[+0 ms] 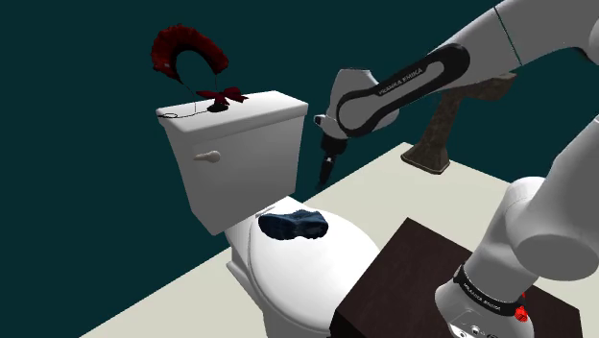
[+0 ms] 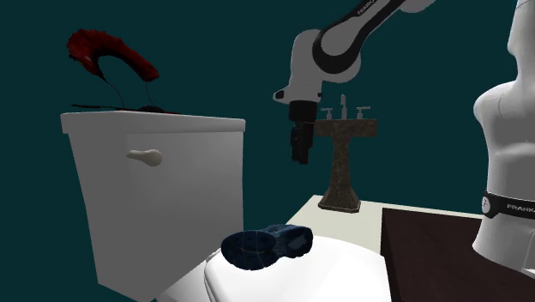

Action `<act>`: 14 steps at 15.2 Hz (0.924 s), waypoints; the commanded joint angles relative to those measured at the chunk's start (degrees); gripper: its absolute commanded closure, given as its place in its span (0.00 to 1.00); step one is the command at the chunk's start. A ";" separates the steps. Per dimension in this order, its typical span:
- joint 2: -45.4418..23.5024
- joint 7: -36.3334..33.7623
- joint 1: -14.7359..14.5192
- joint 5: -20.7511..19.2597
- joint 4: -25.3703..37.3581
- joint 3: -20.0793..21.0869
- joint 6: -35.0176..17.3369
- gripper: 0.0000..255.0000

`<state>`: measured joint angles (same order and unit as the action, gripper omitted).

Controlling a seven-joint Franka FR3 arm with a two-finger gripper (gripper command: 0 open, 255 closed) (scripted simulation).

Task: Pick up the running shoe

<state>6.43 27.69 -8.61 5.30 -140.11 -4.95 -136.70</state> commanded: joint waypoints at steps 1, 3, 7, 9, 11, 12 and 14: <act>-4.34 2.39 -0.62 1.26 1.17 0.12 -3.30 0.00; -8.81 4.66 -1.11 2.65 3.01 0.55 -5.99 0.00; -17.70 9.00 -1.55 5.20 7.51 1.99 -10.52 0.00; -22.09 10.93 -1.55 6.15 10.13 2.95 -12.38 0.00; -26.44 12.64 -1.50 6.80 12.99 3.94 -13.98 0.00; -28.60 13.42 -1.48 7.02 14.51 4.42 -14.69 0.00; -32.90 14.79 -1.45 7.19 17.70 5.38 -15.92 0.00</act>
<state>-24.44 41.55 -10.18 12.30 -123.79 -0.07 -151.90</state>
